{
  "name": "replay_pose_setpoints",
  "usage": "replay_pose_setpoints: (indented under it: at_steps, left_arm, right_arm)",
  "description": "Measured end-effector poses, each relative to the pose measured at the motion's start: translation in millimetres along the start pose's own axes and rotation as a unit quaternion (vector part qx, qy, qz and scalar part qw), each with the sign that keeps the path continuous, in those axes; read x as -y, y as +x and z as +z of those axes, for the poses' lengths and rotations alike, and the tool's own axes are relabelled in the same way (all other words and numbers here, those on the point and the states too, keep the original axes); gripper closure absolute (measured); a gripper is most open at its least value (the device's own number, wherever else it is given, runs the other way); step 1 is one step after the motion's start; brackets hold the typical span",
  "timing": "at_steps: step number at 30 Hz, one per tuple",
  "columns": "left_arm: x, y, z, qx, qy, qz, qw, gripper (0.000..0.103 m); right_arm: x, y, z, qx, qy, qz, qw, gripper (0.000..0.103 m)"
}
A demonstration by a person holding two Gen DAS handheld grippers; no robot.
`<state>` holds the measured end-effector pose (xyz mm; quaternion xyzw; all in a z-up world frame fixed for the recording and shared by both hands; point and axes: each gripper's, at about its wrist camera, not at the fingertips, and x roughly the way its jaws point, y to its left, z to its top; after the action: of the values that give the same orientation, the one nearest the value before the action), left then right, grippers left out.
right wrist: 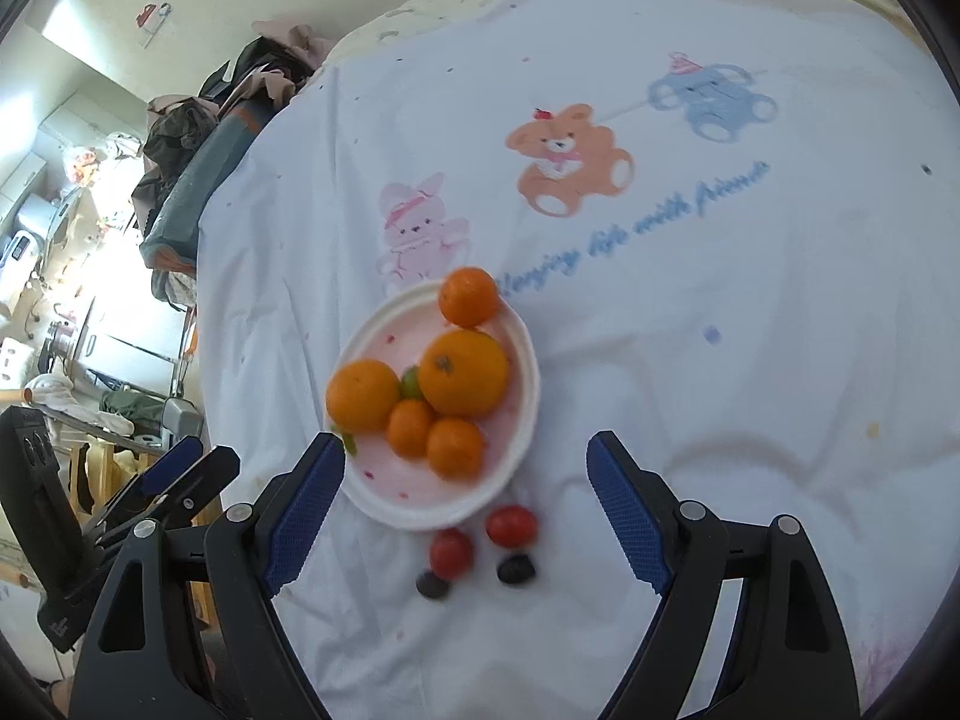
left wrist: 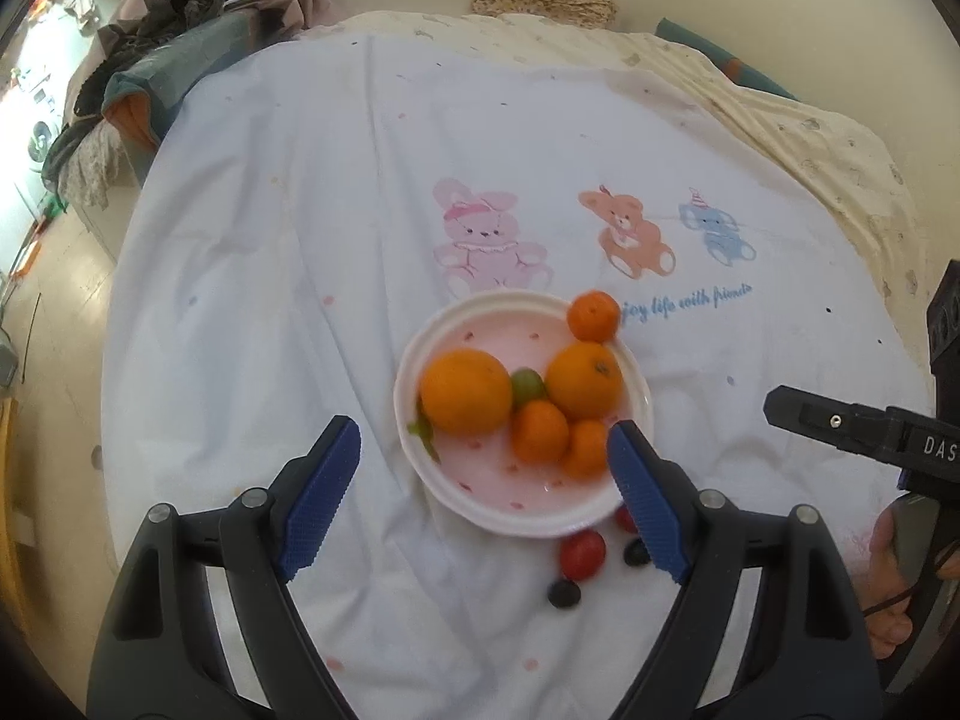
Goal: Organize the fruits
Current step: 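Open both tools and lift them away from the plate, then grasp a dark plum beside the plate with the left tool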
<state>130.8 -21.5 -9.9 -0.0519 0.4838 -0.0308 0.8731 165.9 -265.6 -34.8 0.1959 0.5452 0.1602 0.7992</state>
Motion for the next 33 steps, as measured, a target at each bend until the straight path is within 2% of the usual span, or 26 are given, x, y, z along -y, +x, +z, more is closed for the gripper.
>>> replay_pose_setpoints:
  at_steps: [8, 19, 21, 26, 31, 33]
  left_arm:
    - [12, -13, -20, 0.007, 0.013, 0.002, 0.9999, 0.018]
    - [14, -8, -42, -0.016, 0.024, 0.003, 0.9996, 0.018]
    - [12, -2, -44, -0.028, 0.023, 0.004, 0.9993, 0.018]
    - [7, 20, -56, -0.082, 0.004, -0.008, 0.9966, 0.018]
    - [24, 46, -74, -0.131, 0.035, -0.023, 0.9905, 0.021]
    - [34, 57, -81, -0.147, 0.056, -0.027, 0.9872, 0.029]
  right_arm:
    - [21, -19, -29, 0.008, 0.02, -0.008, 1.0, 0.018]
    - [27, -27, -51, 0.015, 0.039, -0.015, 0.999, 0.018]
    - [27, -29, -51, 0.02, 0.038, -0.026, 0.999, 0.018]
    - [38, -28, -49, 0.016, 0.067, -0.019, 0.997, 0.017]
    - [49, -18, -47, 0.011, 0.082, -0.02, 0.996, 0.018]
    - [55, -12, -46, 0.005, 0.091, -0.015, 0.996, 0.017]
